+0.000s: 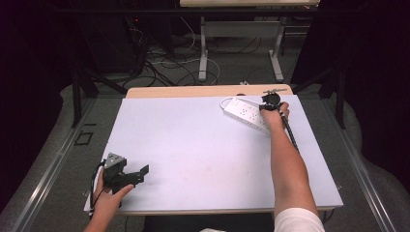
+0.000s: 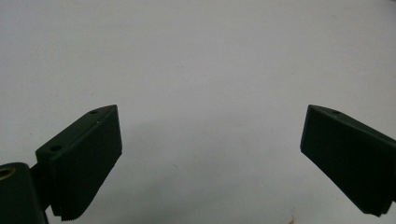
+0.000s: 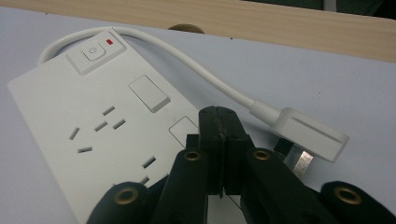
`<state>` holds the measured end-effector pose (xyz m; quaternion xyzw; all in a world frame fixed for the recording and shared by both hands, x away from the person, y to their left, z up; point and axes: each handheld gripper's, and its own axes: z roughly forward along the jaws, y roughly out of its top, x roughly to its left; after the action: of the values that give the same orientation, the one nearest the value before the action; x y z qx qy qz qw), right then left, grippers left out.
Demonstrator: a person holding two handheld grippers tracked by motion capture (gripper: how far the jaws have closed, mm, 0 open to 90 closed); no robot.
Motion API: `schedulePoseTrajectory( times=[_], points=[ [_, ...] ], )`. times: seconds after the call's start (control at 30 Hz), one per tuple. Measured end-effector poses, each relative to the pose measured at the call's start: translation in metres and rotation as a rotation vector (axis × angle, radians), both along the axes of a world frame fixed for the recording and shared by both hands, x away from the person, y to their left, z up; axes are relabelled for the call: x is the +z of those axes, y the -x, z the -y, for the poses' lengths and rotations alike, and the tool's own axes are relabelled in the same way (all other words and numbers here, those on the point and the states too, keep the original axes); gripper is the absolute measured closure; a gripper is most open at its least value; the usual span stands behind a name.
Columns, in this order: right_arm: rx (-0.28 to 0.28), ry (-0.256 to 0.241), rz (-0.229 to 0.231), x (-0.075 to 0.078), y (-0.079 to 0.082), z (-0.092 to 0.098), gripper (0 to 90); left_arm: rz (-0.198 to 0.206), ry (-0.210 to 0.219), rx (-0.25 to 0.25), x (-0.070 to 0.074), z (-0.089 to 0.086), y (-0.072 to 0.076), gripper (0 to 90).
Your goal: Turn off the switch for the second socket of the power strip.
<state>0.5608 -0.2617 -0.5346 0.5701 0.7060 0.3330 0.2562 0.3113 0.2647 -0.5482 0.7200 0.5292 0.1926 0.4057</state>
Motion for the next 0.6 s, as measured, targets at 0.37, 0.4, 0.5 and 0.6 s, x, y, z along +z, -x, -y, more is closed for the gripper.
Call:
schedulePoseTrajectory(
  times=[0.37,0.4,0.5,0.6],
  points=[
    [-0.003,-0.001,-0.004,-0.0007,0.0014,-0.003,90.0,0.0,0.0,-0.002,-0.0001,0.0004,0.0004,5.3],
    [0.0,0.0,-0.001,-0.0009,0.0012,-0.0034,90.0,0.0,0.0,-0.001,0.0,0.0004,0.0005,5.3],
    [-0.006,0.01,-0.001,-0.0012,0.0019,-0.0053,90.0,0.0,0.0,-0.001,0.0001,0.0005,0.0007,5.3],
    [-0.024,0.017,-0.018,-0.0016,0.0033,-0.0067,90.0,0.0,-0.002,-0.001,0.0003,0.0004,0.001,5.3]
  ],
)
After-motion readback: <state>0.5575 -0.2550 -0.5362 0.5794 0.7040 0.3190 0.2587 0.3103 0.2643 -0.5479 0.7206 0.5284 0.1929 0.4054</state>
